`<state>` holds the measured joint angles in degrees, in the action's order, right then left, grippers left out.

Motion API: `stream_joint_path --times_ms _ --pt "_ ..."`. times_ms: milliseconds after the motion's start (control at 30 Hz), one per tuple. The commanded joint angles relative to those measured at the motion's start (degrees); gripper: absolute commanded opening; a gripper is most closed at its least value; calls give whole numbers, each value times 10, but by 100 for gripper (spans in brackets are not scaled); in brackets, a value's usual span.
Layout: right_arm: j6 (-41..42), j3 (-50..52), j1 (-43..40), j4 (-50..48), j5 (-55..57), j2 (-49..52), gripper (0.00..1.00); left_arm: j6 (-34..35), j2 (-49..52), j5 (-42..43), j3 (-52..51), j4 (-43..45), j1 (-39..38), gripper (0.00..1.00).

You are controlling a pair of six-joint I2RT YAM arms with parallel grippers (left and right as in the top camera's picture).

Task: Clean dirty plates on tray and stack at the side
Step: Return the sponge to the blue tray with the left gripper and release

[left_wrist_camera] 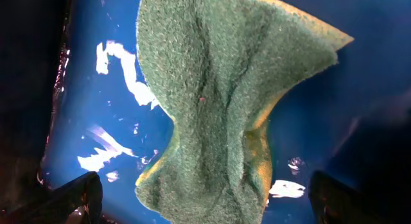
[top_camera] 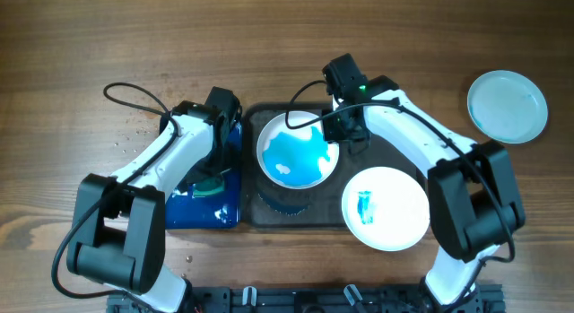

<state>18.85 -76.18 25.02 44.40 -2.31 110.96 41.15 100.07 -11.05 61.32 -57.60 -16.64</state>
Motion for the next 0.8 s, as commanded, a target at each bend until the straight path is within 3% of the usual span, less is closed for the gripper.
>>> stream_joint_path --times_ms 0,233,467,767 --pt "9 8 -3 -12 -3 20 32 -5 -7 10 -3 0 5 100" --pt "9 8 -3 -30 -19 52 29 -5 -8 25 -1 -2 5 100" --pt "9 8 -3 -37 -27 52 5 -5 -63 26 15 -10 5 100" --pt "9 8 -3 -46 -27 52 5 -12 -214 -3 71 -99 5 100"
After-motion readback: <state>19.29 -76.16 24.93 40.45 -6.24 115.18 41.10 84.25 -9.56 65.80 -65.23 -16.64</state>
